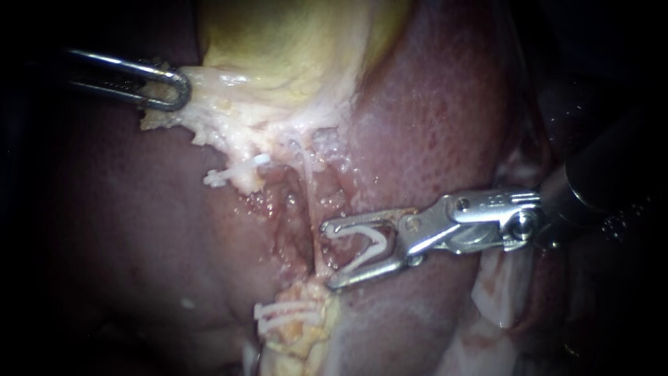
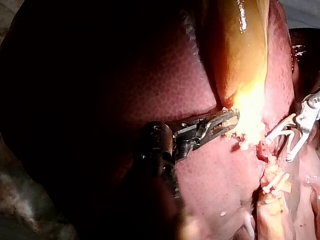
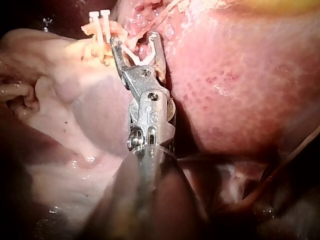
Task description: Clipping first clip right tube
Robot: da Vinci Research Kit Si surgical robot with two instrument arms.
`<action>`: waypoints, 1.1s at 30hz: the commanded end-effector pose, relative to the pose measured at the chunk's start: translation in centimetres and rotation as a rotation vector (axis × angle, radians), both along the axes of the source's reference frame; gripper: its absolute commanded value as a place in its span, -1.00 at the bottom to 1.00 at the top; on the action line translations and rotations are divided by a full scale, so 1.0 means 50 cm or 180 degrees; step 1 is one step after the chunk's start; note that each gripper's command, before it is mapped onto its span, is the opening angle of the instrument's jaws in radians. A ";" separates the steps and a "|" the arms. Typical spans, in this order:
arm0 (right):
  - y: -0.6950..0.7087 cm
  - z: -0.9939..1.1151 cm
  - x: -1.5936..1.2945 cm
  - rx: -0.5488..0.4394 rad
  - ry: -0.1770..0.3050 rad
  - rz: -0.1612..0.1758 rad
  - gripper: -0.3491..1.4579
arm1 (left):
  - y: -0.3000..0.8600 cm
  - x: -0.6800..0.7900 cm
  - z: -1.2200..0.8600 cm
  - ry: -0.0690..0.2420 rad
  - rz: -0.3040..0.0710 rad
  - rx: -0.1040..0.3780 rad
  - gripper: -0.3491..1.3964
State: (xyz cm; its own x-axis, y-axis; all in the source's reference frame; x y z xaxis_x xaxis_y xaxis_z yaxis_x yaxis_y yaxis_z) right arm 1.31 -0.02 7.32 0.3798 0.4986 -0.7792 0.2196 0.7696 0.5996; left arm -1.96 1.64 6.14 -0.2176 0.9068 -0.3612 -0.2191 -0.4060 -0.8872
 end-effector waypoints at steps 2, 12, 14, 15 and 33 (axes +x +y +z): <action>0.0002 0.0010 0.0008 0.0057 0.0034 0.0052 -0.10 | -0.0001 0.0000 0.0000 0.0001 0.0000 0.0000 -1.00; -0.0028 0.0042 0.0069 0.0304 0.0212 0.0186 -0.09 | -0.0001 -0.0001 0.0001 0.0001 -0.0001 -0.0001 -1.00; -0.0034 0.0047 0.0079 0.0318 0.0231 0.0173 -0.09 | -0.0001 -0.0001 0.0001 0.0001 -0.0001 -0.0001 -1.00; -0.0037 0.0050 0.0086 0.0335 0.0243 0.0177 -0.09 | -0.0001 -0.0002 0.0001 0.0002 -0.0001 -0.0001 -1.00; -0.0106 -0.0030 0.0116 0.0619 0.0449 -0.0033 -0.12 | -0.0001 -0.0001 0.0001 0.0002 -0.0001 -0.0002 -1.00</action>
State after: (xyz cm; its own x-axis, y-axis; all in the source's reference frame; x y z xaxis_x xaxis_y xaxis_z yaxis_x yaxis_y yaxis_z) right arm 1.90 -0.56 7.14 0.2802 0.6421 -0.7136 0.3217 0.6376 0.7000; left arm -1.97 1.63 6.15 -0.2175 0.9067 -0.3615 -0.2197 -0.4063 -0.8869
